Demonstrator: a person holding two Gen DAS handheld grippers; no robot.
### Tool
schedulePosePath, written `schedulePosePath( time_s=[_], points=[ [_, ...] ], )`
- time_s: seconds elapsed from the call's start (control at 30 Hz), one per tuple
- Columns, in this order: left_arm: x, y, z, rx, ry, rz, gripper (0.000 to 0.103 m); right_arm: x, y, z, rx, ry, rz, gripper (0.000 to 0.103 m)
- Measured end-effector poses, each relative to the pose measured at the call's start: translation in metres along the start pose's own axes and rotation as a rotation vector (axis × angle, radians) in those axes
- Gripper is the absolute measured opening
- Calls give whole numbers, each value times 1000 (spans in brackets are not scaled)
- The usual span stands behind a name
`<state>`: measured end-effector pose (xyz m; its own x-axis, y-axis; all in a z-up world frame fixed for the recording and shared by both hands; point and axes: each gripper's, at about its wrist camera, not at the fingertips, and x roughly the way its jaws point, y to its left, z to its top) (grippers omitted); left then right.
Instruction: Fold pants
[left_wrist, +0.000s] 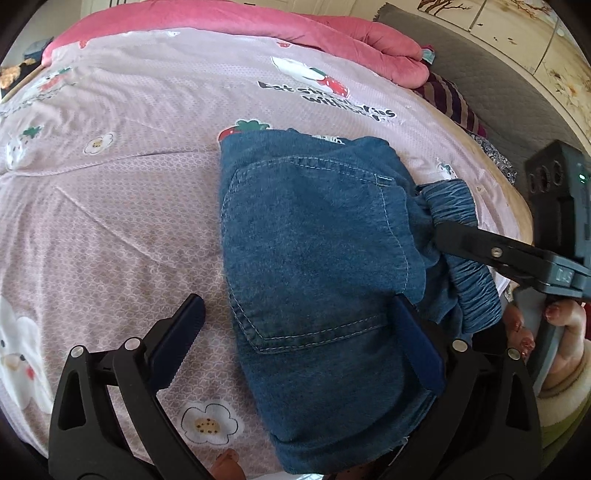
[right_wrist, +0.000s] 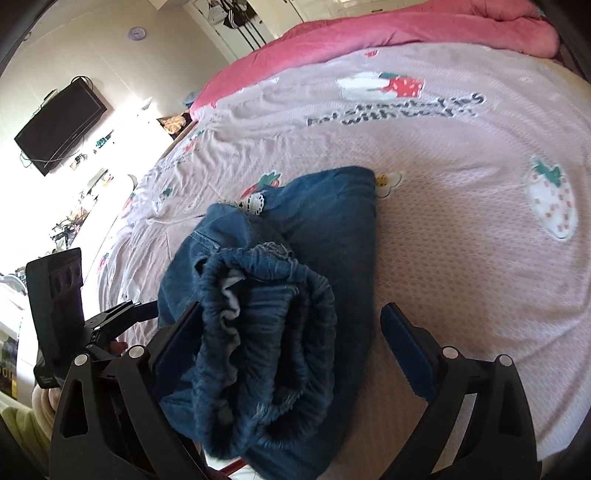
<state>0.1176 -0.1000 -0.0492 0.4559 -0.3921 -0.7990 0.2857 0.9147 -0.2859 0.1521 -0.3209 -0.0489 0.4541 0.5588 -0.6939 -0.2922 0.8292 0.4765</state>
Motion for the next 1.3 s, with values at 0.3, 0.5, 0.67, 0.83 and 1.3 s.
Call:
schedulePosePath(
  time_s=[0.3, 0.5, 0.67, 0.83, 1.3],
  points=[
    [4, -1, 1, -1, -13, -3, 93, 12, -2, 1, -10, -42, 13, 88],
    [7, -4, 4, -8, -20, -5, 93, 14, -5, -3, -14, -57, 24, 63],
    [6, -8, 3, 15, -29, -25, 71, 11, -2, -7, -31, -80, 22, 50],
    [-1, -15, 4, 45, -48, -41, 51, 5, 5, -9, -58, -106, 4, 45],
    [-32, -18, 20, 53, -128, -51, 46, -16, 38, 8, -144, -185, 13, 40]
  ],
)
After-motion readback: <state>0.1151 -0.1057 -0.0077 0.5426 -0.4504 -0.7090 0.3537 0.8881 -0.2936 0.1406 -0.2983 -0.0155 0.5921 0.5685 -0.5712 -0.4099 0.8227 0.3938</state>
